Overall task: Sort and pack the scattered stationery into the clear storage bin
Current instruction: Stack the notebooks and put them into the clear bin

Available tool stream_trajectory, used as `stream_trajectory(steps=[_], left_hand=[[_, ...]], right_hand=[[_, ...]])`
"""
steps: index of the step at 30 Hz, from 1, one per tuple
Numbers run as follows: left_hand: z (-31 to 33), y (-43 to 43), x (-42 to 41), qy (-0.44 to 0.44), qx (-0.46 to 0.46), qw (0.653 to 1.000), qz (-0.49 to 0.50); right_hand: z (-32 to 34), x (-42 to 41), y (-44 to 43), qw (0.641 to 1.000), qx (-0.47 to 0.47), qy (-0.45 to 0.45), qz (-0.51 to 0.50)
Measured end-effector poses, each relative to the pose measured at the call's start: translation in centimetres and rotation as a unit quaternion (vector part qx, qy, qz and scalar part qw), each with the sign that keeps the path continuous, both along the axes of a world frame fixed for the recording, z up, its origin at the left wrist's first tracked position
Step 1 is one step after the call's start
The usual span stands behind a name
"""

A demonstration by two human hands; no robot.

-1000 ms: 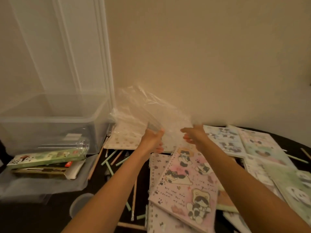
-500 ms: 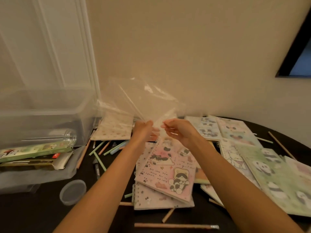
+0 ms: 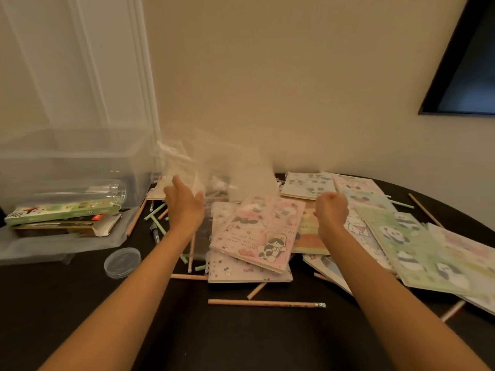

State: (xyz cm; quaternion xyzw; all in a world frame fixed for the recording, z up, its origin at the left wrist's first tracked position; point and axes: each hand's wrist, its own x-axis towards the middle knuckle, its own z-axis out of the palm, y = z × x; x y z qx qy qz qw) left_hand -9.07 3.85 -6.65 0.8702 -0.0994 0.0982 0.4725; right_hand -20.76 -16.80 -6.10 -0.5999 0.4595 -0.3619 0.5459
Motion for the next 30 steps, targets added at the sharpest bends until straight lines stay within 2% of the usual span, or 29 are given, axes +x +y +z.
stream_trajectory(steps=[1,3,5,7,9,12,16,18,21,25,30], left_hand=[[0.1,0.0,-0.5,-0.052,0.057,0.997,-0.022],[0.0,-0.5,-1.0,-0.082,0.173,0.976,-0.105],[-0.4,-1.3,-1.1,-0.039,0.262,0.947,-0.181],[-1.3,-1.6,-0.9,-0.004,0.298,0.931,-0.21],[-2.3,-1.8,-0.6,-0.011,0.306,0.931,-0.201],[-3.1,-2.0,-0.5,-0.074,0.319,0.93,-0.165],[-2.4,-2.6,-0.8,-0.139,0.311,0.934,-0.108],[-1.7,-3.0,-1.1,-0.148,0.295,0.94,-0.089],[-0.9,-3.5,-1.2,-0.135,0.269,0.95,-0.081],[-1.0,-4.6,-1.5,-0.125,0.251,0.958,-0.067],[-1.5,-6.8,-2.7,-0.112,0.297,0.946,-0.067]], right_hand=[[-0.6,0.0,-0.3,0.998,0.023,0.04,0.034],[-1.0,0.1,-0.5,0.987,0.063,0.097,0.109],[-0.6,0.0,0.0,0.978,0.089,0.114,0.153],[-0.2,0.1,0.6,0.97,0.111,0.108,0.186],[-0.5,0.2,1.1,0.964,0.136,0.099,0.207],[-1.1,0.5,1.6,0.959,0.15,0.079,0.228],[-0.4,0.5,0.8,0.973,0.05,-0.004,0.225],[0.5,-0.3,0.0,0.978,0.039,-0.053,0.2],[1.7,-2.0,-2.1,0.979,0.09,-0.111,0.145],[2.3,-5.1,-4.4,0.953,0.224,-0.193,0.074],[1.0,-5.4,-6.1,0.934,0.255,-0.251,-0.006]])
